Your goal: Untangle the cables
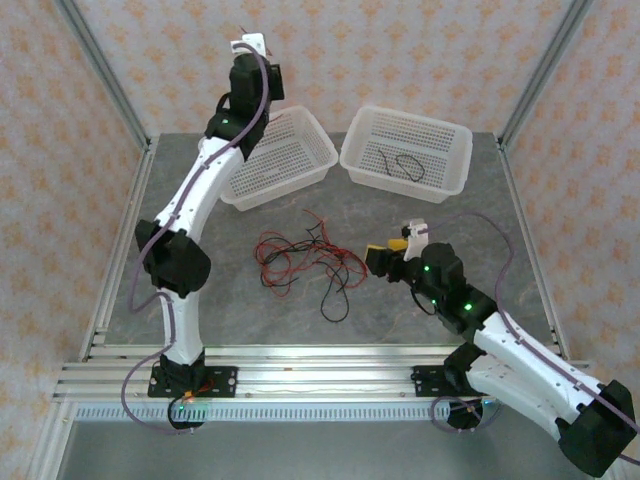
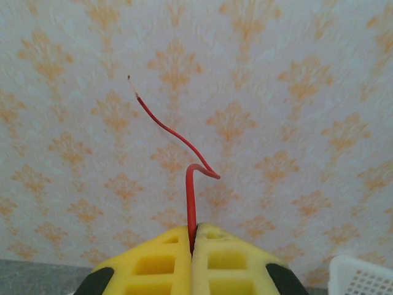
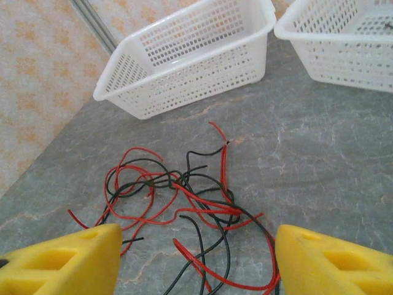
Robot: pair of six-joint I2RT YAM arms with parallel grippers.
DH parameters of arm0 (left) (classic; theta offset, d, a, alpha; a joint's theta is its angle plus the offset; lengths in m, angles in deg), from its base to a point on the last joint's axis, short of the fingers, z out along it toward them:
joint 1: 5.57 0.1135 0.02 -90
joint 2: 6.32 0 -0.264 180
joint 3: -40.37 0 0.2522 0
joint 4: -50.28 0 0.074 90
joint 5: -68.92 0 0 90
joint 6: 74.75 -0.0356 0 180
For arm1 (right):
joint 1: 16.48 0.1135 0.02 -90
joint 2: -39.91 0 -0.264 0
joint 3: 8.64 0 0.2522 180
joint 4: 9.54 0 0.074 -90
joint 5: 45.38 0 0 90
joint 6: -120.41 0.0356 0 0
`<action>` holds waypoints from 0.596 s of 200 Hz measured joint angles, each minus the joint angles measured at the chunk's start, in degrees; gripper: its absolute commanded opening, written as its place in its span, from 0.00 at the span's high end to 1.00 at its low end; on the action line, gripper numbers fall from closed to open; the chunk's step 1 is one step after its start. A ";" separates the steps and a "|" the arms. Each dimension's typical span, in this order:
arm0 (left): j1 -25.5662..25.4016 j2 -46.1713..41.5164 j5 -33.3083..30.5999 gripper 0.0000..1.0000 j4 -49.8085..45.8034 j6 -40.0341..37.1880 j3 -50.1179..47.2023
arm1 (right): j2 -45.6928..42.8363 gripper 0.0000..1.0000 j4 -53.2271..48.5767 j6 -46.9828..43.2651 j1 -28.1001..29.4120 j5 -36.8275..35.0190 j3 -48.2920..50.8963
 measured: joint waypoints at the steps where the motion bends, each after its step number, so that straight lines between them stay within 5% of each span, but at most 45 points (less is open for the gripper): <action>1: 0.00 0.09 0.00 1.00 0.02 0.00 -0.07 | 0.00 0.34 -0.02 0.02 0.00 0.00 0.02; 70: 1.16 1.46 1.03 1.00 4.52 2.75 -19.98 | 0.57 0.34 -0.35 2.23 0.00 -0.24 0.96; 119: 3.58 7.39 4.11 1.00 1.99 6.05 -17.66 | 3.54 0.34 -0.31 3.82 0.00 -0.26 0.96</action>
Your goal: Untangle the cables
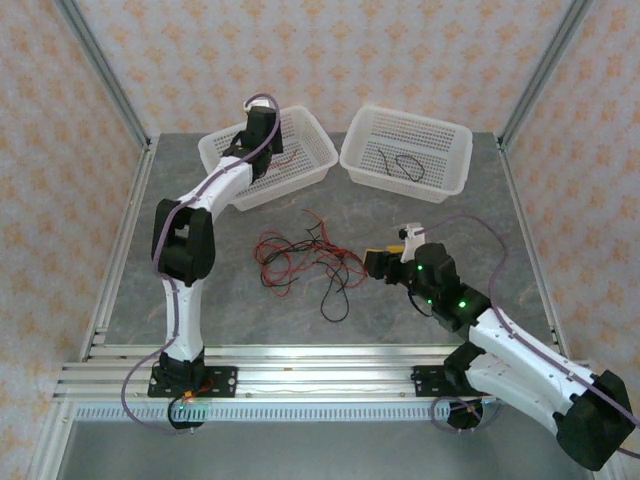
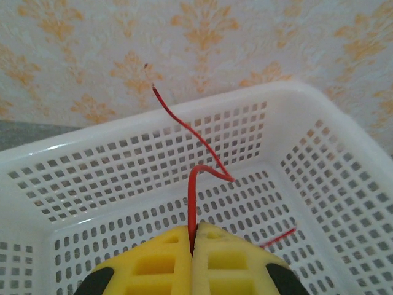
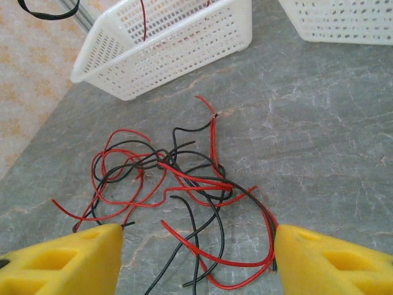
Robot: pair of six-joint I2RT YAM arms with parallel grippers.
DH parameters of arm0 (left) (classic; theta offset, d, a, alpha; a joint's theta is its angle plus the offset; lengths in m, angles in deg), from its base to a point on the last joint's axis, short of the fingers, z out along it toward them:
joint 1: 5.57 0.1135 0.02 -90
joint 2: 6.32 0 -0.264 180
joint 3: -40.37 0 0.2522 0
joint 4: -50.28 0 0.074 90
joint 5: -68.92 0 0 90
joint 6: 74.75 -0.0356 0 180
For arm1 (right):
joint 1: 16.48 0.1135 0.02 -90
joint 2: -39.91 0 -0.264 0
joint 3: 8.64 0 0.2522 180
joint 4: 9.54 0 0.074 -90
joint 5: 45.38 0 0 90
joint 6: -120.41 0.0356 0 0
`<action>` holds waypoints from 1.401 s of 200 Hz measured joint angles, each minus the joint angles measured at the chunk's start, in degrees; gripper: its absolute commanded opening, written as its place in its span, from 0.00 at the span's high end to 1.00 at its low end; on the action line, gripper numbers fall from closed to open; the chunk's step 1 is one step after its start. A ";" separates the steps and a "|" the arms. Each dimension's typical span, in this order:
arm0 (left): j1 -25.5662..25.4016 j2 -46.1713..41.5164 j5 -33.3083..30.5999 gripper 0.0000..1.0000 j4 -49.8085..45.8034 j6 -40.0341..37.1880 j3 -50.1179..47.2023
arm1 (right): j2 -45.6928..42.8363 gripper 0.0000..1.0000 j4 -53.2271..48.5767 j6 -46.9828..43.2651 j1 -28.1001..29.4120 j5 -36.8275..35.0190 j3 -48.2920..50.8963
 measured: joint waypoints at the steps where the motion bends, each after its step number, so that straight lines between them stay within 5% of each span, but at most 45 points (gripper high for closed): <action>1: 0.04 0.28 0.17 1.00 -0.20 0.00 0.31 | 0.09 0.34 0.02 0.13 0.00 0.00 -0.02; 18: 0.39 3.21 1.49 0.98 -2.71 0.44 3.82 | 1.27 0.34 0.02 0.63 0.00 0.00 -0.02; 68: 0.37 5.22 4.48 0.62 -8.96 1.27 10.12 | 3.32 0.34 -0.02 2.43 0.00 -0.72 -0.07; 95: 0.37 5.22 5.35 0.52 -10.38 1.27 12.17 | 5.05 0.34 -0.74 3.74 0.00 -1.88 -1.16; 164: 0.00 1.27 6.82 0.49 -14.62 1.38 9.38 | 16.79 0.44 -3.87 7.48 0.00 -2.29 -8.31; 224: -6.64 -24.70 6.82 0.47 -15.02 4.96 -9.07 | 27.89 0.41 -6.97 12.55 0.09 2.80 -12.70; 280: -13.51 -41.16 6.86 0.45 -7.43 6.91 -30.08 | 24.68 0.38 -0.72 33.31 0.22 3.98 -8.87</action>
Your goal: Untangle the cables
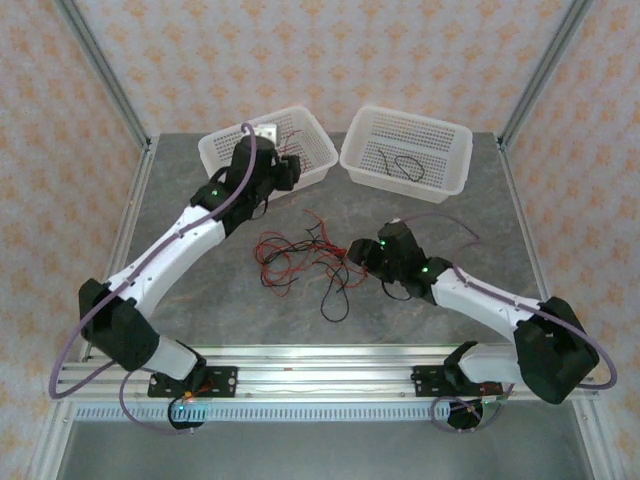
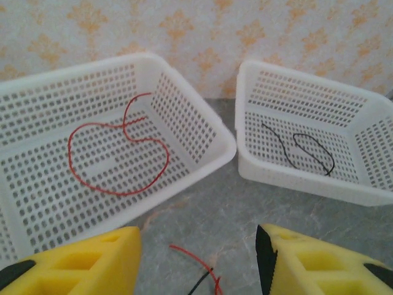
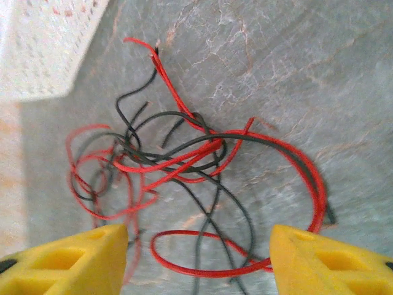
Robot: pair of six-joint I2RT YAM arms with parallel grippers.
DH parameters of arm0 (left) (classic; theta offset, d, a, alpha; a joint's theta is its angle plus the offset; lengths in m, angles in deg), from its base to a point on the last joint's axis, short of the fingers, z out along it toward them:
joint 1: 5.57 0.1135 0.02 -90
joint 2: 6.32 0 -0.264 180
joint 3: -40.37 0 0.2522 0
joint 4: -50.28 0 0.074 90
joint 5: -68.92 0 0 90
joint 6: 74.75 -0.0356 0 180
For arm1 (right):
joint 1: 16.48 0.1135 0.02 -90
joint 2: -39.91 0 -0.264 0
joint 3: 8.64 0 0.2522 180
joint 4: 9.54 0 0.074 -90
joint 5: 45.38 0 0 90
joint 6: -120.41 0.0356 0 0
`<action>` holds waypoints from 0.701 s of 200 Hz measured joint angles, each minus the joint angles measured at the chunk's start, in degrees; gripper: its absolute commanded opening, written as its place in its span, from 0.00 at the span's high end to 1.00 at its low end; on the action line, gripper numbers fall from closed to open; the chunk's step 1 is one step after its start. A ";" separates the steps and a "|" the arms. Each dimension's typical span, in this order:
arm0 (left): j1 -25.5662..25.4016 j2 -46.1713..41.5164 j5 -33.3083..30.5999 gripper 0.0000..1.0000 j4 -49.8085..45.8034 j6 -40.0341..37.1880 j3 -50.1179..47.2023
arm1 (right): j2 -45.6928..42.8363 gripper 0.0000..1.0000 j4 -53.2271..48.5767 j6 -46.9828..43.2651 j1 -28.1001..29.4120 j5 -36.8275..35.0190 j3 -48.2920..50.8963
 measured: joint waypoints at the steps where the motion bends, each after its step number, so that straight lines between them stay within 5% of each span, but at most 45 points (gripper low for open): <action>1: 0.00 -0.13 0.00 0.45 0.15 0.02 -0.28 | -0.04 0.38 0.20 0.28 0.00 0.04 0.09; 55: 0.15 -11.74 2.14 0.42 10.23 -1.38 -14.60 | -0.42 0.35 6.12 20.94 0.94 2.08 5.81; 140: 0.15 -18.49 5.18 0.41 17.94 -4.50 -21.00 | 3.02 0.34 13.73 35.67 2.84 2.62 7.96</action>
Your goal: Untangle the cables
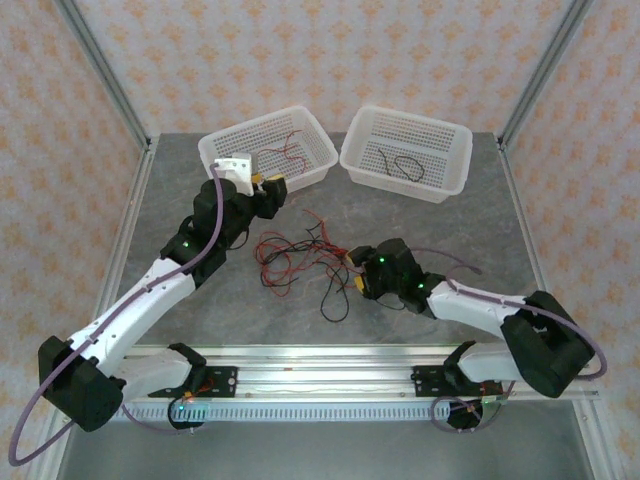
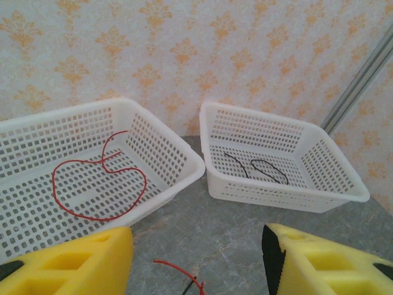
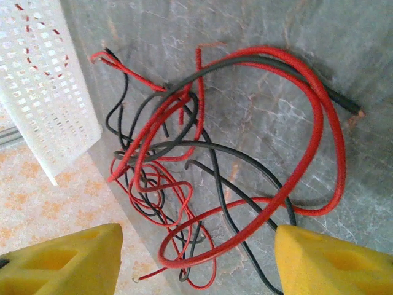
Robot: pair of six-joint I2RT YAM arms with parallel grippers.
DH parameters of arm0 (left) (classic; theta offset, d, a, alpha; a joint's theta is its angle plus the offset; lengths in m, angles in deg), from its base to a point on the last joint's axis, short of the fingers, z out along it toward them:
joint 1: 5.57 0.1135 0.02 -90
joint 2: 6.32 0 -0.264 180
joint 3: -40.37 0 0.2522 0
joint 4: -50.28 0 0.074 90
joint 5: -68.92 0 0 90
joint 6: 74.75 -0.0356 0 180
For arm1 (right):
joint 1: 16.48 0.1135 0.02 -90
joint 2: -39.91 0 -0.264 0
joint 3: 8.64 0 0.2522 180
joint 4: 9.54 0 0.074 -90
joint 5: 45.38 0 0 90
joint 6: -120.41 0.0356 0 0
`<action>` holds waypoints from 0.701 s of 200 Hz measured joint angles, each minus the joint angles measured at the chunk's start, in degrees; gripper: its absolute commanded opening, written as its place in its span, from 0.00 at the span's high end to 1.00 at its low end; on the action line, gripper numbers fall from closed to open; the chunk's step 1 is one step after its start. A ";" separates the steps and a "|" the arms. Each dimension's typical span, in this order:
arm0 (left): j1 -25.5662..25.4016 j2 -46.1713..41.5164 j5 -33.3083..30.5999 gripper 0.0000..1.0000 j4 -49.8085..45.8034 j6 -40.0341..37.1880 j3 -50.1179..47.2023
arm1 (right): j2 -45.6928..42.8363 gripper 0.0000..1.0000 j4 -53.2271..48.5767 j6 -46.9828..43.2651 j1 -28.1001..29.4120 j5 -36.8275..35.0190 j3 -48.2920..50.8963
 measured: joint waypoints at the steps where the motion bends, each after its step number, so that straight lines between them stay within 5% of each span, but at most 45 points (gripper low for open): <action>1: 0.00 0.00 0.02 0.41 0.00 -0.02 -0.02 | 0.11 0.35 0.09 0.20 0.07 0.02 0.02; 42: 0.00 -0.87 1.20 0.41 -0.09 -0.55 -1.18 | 2.05 0.47 2.78 3.41 0.76 -1.05 0.15; 64: 0.00 -2.03 1.40 0.41 -0.26 -0.57 -1.88 | 3.65 0.65 4.52 4.79 0.74 -2.38 0.31; 87: 0.00 -3.80 1.40 0.41 -0.55 -0.55 -2.05 | 5.70 1.00 5.88 4.57 0.76 -3.63 0.39; 140: -0.07 -6.12 2.49 0.42 -0.98 0.68 -3.37 | 4.87 1.00 1.68 -3.52 0.76 -7.13 -3.26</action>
